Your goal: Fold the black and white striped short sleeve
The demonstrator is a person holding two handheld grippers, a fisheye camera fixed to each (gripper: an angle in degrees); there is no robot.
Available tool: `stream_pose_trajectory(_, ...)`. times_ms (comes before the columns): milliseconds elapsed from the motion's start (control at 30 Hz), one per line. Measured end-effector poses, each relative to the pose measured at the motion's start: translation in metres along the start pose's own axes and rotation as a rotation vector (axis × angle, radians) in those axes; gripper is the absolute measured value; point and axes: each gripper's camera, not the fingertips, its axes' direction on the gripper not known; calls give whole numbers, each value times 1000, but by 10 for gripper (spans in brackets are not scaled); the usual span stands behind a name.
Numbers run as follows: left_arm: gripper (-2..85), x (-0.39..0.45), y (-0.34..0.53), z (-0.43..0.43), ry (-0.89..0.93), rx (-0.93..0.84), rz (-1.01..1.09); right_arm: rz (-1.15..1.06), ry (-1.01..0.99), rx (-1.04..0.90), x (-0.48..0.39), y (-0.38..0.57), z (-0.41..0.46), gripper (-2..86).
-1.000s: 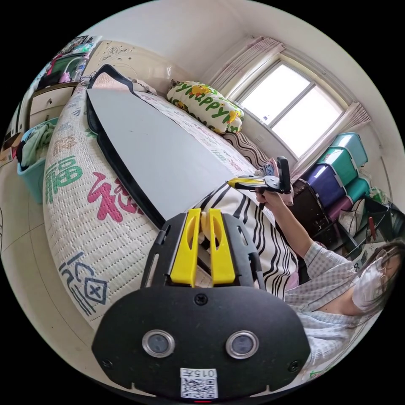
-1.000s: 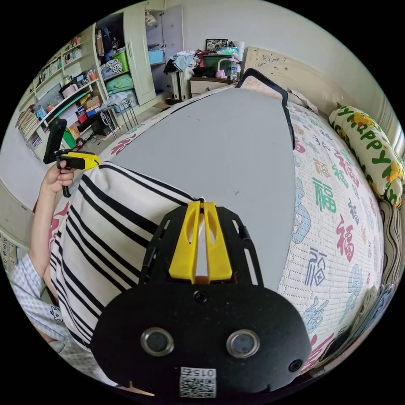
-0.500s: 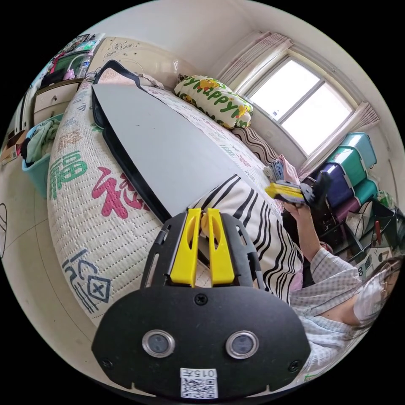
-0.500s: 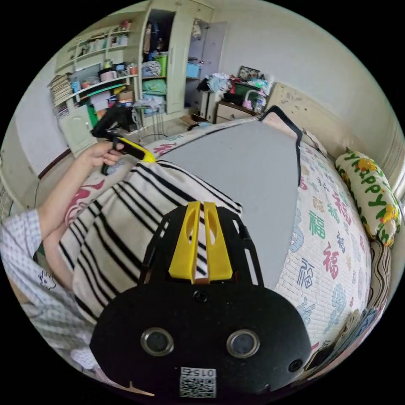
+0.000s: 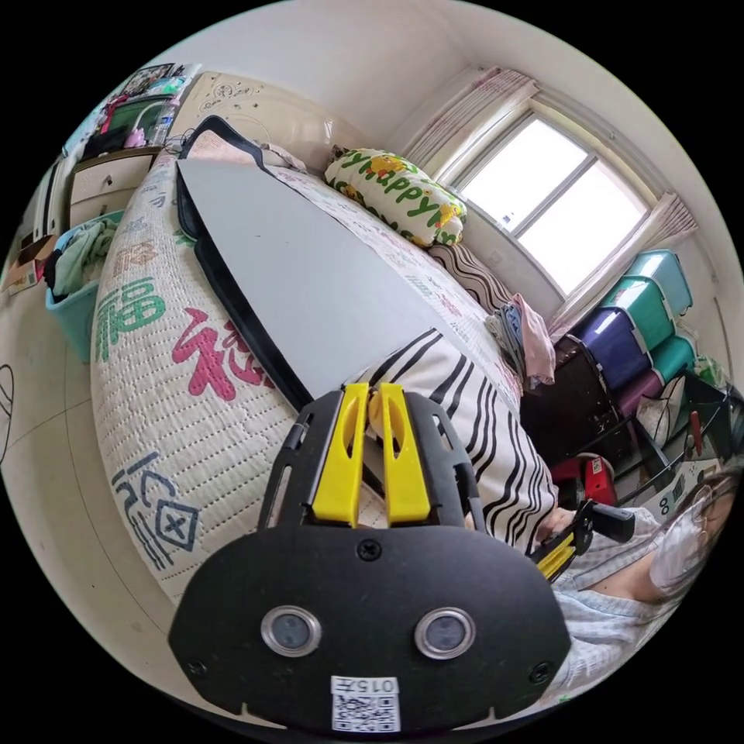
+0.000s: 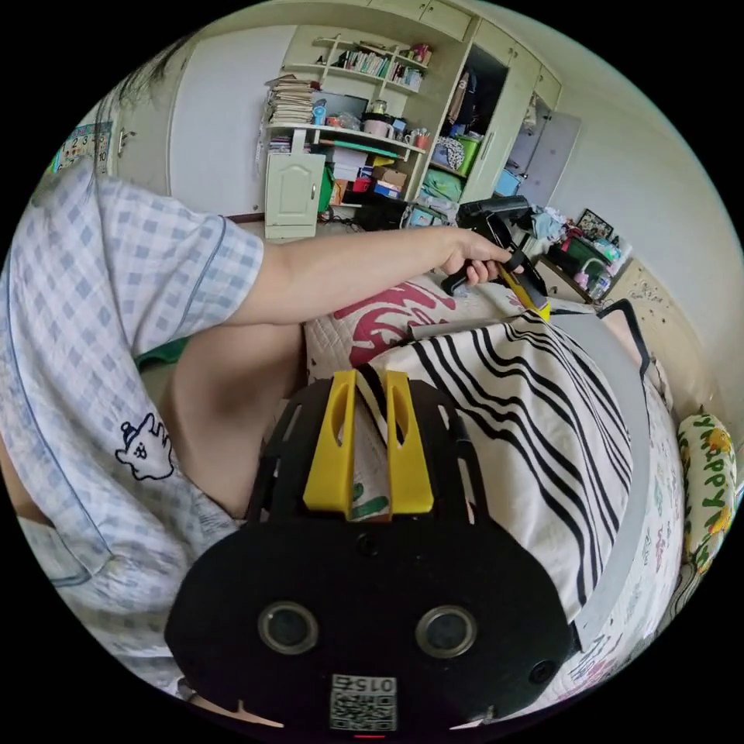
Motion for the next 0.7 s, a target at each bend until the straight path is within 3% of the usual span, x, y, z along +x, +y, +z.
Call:
stream_pose_trajectory(133, -1, 25, 4, -20, -14, 130, 40, 153, -177, 113, 19, 5, -14, -4)
stream_pose_trajectory(200, -2, 39, 3, -20, -131, 122, 54, 171, -186, 168, 17, 6, -17, -6)
stream_pose_trajectory(267, -3, 52, 3, -6, -297, 67, 68, 126, -102, 92, 6, 4, -2, -7)
stream_pose_trajectory(433, -2, 79, 6, 9, -375, 12, 129, 170, -162, 138, 12, 33, -17, -3)
stream_pose_trajectory(567, 1, 109, 11, 1, -331, -4, 193, 137, -299, 221, 29, 78, -85, -3)
stream_pose_trajectory(700, 5, 156, 20, -22, -275, 52, 246, 251, -191, 191, 58, 132, -154, -5)
